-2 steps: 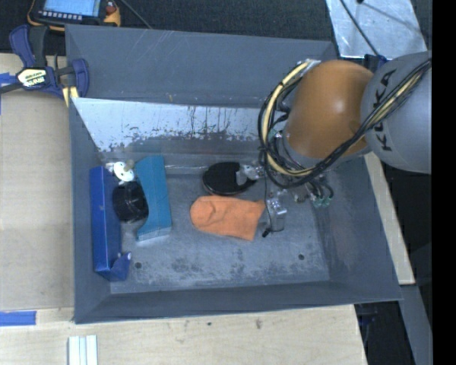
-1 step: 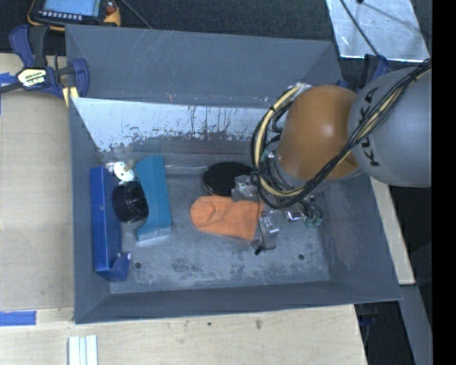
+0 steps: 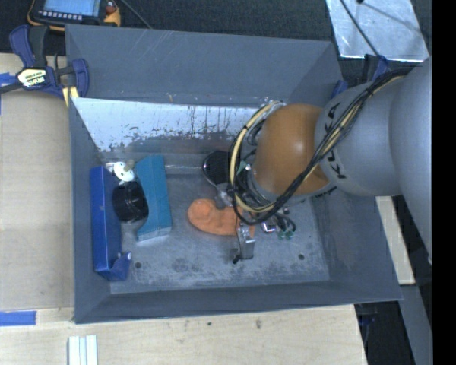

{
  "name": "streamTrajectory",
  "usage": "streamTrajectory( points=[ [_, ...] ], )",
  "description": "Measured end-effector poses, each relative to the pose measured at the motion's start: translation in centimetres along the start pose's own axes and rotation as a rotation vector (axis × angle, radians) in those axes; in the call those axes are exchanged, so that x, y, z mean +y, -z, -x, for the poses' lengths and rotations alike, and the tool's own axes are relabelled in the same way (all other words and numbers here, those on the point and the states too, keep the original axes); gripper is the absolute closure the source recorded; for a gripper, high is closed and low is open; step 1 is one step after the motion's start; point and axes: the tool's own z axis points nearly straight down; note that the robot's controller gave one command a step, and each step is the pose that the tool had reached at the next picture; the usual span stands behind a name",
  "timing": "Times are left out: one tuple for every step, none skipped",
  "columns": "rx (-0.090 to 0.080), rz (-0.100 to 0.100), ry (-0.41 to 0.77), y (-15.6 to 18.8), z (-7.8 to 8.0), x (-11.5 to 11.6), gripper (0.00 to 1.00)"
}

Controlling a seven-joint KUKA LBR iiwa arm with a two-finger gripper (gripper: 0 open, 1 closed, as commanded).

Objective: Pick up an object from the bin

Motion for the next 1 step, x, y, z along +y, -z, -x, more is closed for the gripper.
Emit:
streamTrajectory(
  points=[
    [-0.003, 0.000, -0.004, 0.19, 0.06, 0.27, 1.00]
  ],
)
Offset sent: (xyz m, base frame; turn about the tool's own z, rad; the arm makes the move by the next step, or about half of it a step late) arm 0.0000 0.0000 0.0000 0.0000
